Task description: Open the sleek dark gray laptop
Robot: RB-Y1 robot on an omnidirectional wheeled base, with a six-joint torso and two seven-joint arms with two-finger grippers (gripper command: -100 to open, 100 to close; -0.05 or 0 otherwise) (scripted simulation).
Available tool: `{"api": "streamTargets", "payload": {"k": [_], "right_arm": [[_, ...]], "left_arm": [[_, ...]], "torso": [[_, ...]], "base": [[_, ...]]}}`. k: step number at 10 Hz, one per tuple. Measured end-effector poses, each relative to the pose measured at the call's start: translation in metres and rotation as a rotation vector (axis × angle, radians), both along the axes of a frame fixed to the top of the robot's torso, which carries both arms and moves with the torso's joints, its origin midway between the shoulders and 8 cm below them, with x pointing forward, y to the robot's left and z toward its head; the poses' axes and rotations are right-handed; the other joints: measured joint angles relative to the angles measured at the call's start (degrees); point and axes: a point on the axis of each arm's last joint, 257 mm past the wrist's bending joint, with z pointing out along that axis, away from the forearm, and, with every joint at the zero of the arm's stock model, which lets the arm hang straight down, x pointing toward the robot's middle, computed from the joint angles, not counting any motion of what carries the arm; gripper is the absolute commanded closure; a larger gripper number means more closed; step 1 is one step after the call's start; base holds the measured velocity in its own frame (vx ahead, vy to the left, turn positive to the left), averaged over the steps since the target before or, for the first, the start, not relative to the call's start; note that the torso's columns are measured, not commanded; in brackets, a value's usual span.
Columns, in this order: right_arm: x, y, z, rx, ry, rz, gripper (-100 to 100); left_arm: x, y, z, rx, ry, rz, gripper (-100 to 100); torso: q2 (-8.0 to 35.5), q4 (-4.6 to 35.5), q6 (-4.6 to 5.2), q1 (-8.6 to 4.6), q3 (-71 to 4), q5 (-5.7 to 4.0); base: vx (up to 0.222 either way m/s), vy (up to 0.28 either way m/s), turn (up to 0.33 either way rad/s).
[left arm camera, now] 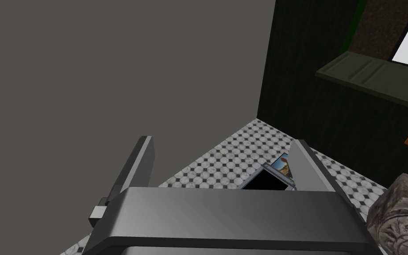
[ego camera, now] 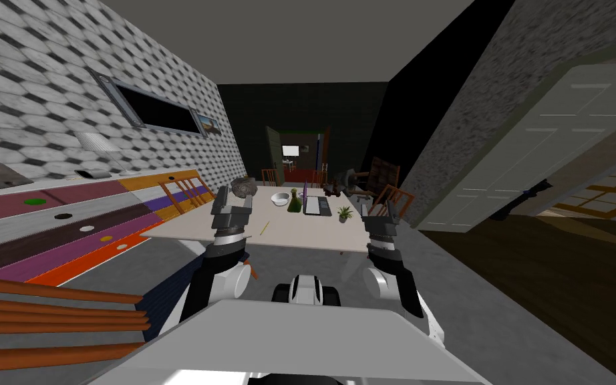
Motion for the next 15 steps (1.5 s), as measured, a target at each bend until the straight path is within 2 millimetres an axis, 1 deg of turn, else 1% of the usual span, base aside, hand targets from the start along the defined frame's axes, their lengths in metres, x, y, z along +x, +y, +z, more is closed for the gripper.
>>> {"api": "streamTargets", "payload": {"k": [3, 4, 7, 11, 15], "right_arm": [[0.011, -0.015, 0.005, 0.081, -0.029, 0.04, -100], [0.018, -0.022, 0.005, 0.113, -0.042, 0.055, -100], [0.027, -0.036, 0.008, 0.189, -0.07, 0.085, -100], [0.047, -0.063, 0.014, 0.321, -0.12, 0.132, -100], [0.063, -0.084, 0.02, 0.444, -0.169, 0.172, -100]], "left_arm": [[0.0, 0.0, 0.0, 0.0, 0.0, 0.0, 0], [0.0, 0.0, 0.0, 0.0, 0.0, 0.0, 0], [0.0, 0.0, 0.0, 0.0, 0.0, 0.0, 0], [0.0, 0.0, 0.0, 0.0, 0.0, 0.0, 0], [0.0, 0.0, 0.0, 0.0, 0.0, 0.0, 0]], "torso": [[-0.02, -0.01, -0.01, -0.04, -0.01, -0.01], [-0.02, -0.01, -0.02, 0.05, -0.01, 0.01], [0.0, 0.0, 0.01, -0.05, 0.0, -0.02], [0.0, 0.0, -0.01, 0.04, 0.0, 0.0], [-0.02, 0.0, -0.01, 0.0, -0.01, -0.01]], "base": [[-0.015, 0.044, 0.093], [-0.013, 0.044, 0.048], [-0.014, 0.033, 0.073], [-0.012, 0.043, 0.086], [-0.006, 0.033, 0.072]]}}
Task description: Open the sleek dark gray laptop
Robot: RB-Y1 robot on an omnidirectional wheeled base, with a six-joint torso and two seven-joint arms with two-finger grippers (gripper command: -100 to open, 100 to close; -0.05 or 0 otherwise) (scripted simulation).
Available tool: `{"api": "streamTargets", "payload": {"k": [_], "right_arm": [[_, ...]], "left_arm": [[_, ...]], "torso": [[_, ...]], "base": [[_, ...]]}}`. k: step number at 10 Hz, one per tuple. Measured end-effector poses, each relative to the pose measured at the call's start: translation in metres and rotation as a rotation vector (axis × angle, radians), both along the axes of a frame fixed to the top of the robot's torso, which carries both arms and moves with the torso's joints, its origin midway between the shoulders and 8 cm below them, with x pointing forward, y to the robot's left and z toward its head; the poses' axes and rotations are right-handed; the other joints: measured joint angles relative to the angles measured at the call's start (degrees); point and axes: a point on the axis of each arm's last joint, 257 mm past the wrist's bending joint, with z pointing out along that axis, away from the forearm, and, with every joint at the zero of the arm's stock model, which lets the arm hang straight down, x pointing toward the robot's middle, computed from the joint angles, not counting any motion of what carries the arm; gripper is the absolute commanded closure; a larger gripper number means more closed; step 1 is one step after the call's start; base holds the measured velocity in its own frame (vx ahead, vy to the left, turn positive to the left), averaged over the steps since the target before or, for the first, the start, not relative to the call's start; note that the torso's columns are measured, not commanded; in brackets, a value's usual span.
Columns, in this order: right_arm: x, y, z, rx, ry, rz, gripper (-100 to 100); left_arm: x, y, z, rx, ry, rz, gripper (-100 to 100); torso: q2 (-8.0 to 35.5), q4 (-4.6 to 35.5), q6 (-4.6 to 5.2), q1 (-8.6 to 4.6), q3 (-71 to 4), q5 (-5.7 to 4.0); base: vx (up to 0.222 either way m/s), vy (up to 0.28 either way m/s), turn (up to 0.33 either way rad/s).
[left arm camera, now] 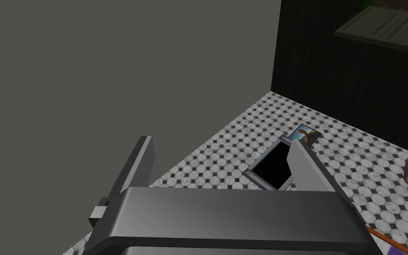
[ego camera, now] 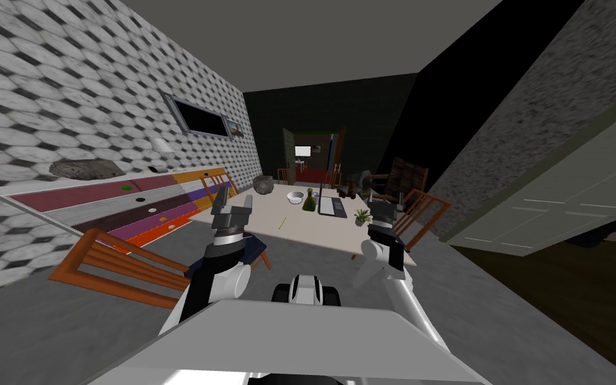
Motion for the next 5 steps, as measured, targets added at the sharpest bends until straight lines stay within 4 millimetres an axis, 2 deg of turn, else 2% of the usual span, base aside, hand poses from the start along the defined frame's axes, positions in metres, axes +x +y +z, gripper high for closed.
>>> {"api": "streamTargets", "payload": {"k": [5], "right_arm": [[0.018, -0.029, 0.003, 0.154, -0.057, 0.048, -100]], "left_arm": [[0.0, 0.0, 0.0, 0.0, 0.0, 0.0, 0]], "torso": [[0.01, 0.0, 0.03, -0.01, 0.01, 0.0]], "base": [[-0.008, 0.032, 0.08]]}}
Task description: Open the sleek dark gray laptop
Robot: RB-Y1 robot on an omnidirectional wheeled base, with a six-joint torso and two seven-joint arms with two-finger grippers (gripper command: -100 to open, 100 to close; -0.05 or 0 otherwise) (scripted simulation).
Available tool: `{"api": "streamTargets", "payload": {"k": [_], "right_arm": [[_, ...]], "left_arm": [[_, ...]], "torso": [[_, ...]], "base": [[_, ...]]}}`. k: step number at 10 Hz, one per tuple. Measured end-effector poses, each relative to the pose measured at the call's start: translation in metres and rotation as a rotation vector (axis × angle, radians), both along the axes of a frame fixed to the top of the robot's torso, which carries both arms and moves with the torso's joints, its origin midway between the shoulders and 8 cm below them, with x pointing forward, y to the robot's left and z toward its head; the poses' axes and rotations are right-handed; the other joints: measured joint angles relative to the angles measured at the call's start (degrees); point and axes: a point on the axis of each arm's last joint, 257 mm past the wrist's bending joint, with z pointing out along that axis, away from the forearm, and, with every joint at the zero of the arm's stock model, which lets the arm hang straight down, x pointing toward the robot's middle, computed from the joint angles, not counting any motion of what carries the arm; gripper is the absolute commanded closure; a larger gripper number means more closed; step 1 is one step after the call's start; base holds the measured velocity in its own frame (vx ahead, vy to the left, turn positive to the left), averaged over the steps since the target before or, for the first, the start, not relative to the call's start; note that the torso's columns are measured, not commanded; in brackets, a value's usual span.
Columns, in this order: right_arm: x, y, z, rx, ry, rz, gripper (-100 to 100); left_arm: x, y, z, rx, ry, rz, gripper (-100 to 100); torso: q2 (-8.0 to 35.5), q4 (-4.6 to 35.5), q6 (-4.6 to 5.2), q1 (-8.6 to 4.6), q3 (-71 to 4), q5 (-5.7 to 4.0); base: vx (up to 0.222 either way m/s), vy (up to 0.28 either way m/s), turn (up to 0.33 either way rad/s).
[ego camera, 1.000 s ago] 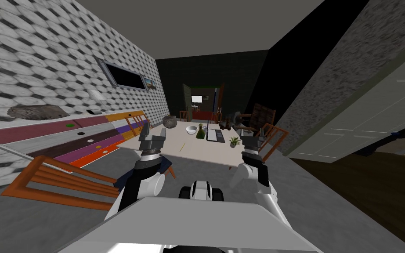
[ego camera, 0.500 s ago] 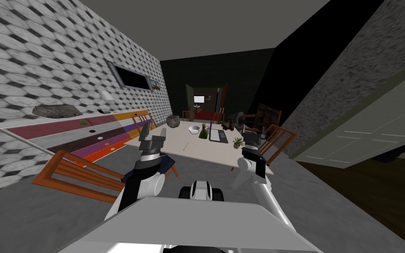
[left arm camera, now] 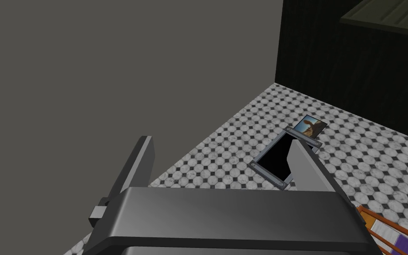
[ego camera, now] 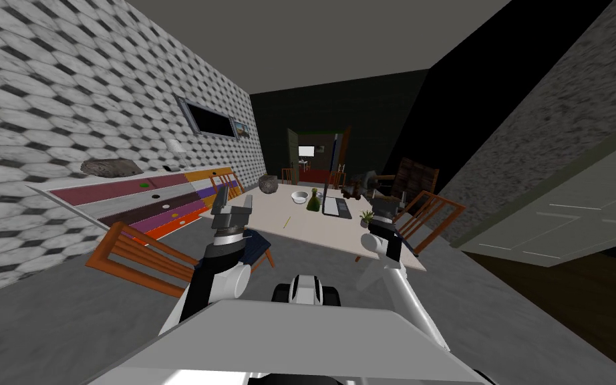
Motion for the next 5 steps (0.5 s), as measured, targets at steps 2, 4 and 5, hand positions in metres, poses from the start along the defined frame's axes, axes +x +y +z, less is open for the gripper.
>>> {"api": "streamTargets", "payload": {"k": [2, 4, 5], "right_arm": [[0.009, -0.01, 0.001, 0.067, -0.024, 0.02, -100], [0.017, -0.021, 0.0, 0.135, -0.049, 0.04, -100], [0.023, -0.026, -0.001, 0.176, -0.062, 0.052, -100]], "left_arm": [[0.0, 0.0, 0.0, 0.0, 0.0, 0.0, 0], [0.0, 0.0, 0.0, 0.0, 0.0, 0.0, 0], [0.0, 0.0, 0.0, 0.0, 0.0, 0.0, 0]], "torso": [[0.0, 0.0, 0.0, 0.0, 0.0, 0.0], [0.02, 0.01, 0.0, 0.0, 0.01, 0.0], [0.01, 0.01, -0.03, 0.02, 0.01, 0.0]], "base": [[-0.003, 0.03, 0.066], [-0.007, 0.028, 0.073], [-0.004, 0.027, 0.056]]}}
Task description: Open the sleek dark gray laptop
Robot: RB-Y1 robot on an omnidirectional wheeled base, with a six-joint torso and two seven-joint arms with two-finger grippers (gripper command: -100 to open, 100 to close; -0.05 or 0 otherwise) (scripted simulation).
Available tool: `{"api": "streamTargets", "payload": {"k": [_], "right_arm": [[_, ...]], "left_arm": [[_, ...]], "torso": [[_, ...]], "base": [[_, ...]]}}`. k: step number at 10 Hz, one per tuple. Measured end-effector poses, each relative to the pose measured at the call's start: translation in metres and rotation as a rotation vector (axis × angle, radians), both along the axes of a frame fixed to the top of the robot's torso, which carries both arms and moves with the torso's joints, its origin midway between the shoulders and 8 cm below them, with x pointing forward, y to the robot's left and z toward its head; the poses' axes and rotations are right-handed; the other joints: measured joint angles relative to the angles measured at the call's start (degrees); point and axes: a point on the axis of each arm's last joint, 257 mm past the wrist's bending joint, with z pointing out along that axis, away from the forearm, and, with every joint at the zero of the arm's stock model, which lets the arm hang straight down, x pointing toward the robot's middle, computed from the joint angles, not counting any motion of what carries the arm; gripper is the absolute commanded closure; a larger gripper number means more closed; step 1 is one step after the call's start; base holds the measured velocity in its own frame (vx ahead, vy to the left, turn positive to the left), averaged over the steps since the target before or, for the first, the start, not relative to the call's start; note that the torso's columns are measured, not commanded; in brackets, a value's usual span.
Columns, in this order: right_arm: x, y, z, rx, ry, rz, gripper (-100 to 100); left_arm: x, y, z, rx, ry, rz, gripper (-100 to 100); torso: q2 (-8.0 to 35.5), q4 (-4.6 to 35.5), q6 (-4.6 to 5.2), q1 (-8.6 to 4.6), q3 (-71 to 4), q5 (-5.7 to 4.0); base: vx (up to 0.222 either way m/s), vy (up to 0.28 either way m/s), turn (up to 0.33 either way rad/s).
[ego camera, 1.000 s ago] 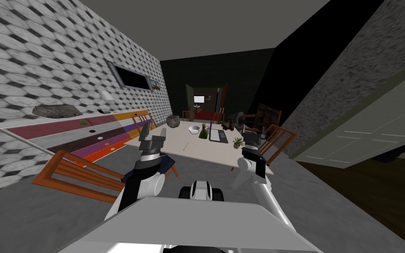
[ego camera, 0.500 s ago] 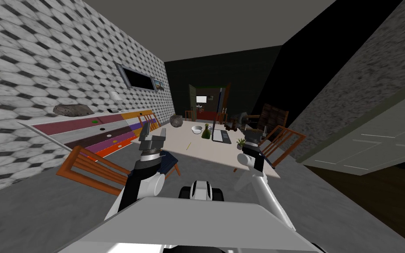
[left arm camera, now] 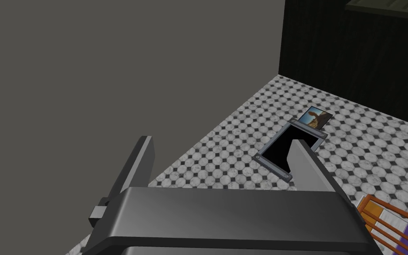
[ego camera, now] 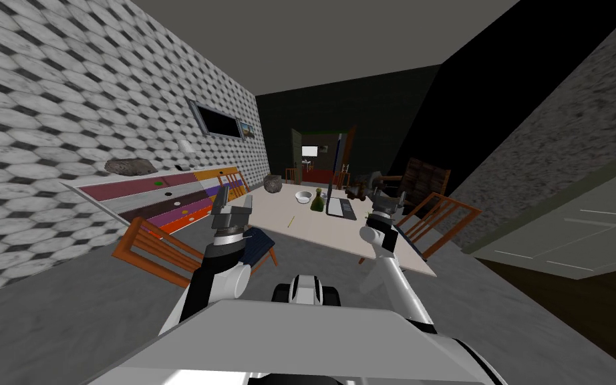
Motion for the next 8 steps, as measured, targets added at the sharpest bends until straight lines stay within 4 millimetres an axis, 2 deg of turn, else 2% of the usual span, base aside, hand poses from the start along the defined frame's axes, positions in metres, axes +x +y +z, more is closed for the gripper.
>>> {"api": "streamTargets", "payload": {"k": [8], "right_arm": [[0.037, -0.03, -0.011, 0.289, -0.091, 0.085, -100]], "left_arm": [[0.0, 0.0, 0.0, 0.0, 0.0, 0.0, 0]], "torso": [[-0.02, -0.01, 0.0, 0.02, -0.02, 0.01]], "base": [[-0.002, 0.028, 0.072]]}}
